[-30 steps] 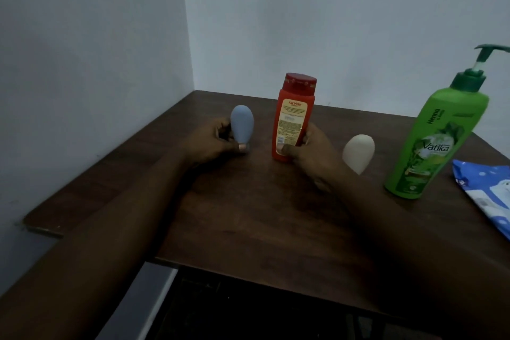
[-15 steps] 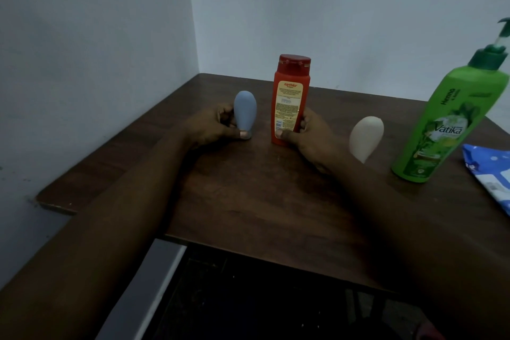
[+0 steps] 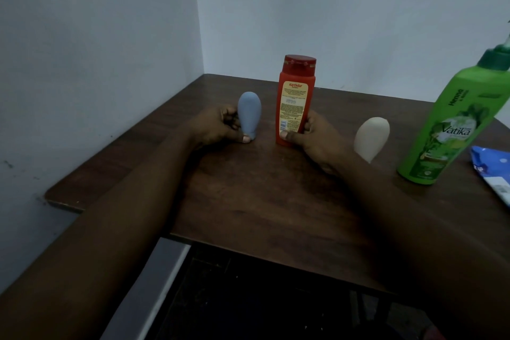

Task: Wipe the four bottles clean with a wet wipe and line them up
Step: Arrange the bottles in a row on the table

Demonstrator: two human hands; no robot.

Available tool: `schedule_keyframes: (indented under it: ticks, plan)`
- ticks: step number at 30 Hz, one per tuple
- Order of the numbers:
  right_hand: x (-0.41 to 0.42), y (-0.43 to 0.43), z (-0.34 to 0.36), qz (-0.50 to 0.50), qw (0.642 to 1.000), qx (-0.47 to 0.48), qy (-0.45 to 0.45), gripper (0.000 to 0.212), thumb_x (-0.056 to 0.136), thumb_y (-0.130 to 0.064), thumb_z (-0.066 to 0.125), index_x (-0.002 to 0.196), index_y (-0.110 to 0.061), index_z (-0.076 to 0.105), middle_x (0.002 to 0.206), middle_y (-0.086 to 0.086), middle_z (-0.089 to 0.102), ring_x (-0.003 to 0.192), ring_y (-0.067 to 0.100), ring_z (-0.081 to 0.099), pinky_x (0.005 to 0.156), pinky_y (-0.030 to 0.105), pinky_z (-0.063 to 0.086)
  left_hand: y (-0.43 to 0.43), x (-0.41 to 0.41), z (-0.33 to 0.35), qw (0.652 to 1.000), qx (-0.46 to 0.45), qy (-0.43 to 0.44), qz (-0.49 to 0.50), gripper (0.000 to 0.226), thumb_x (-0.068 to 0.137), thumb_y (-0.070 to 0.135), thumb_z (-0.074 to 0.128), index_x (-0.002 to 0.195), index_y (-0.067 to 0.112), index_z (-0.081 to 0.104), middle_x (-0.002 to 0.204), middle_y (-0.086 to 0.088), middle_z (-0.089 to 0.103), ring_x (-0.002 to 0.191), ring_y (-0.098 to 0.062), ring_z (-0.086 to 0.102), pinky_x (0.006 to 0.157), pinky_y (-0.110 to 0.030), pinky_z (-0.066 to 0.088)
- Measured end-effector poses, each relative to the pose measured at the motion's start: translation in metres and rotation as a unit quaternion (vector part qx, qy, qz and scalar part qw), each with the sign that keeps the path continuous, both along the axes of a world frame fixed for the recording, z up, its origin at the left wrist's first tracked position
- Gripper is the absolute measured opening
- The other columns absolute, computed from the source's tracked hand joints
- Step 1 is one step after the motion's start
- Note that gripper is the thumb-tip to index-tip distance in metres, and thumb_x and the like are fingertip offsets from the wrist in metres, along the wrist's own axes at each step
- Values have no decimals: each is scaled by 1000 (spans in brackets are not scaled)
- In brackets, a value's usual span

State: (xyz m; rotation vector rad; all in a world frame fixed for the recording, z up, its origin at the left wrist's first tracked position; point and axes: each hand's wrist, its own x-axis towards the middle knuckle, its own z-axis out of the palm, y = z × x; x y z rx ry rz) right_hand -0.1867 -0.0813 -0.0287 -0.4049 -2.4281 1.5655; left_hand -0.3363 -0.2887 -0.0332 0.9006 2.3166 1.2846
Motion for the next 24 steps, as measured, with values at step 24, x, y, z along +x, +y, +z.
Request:
schedule_keyframes:
  ticks: [24]
  plan:
    - [39, -30, 28, -166, 968, 75, 170, 58, 95, -27, 65, 148, -20, 40, 146, 1, 53, 131, 16, 54, 102, 37, 52, -6, 17, 9, 986, 98, 76, 110, 64, 79, 31, 91, 126, 27, 47, 105, 4, 60, 91, -13, 61, 77, -29, 50]
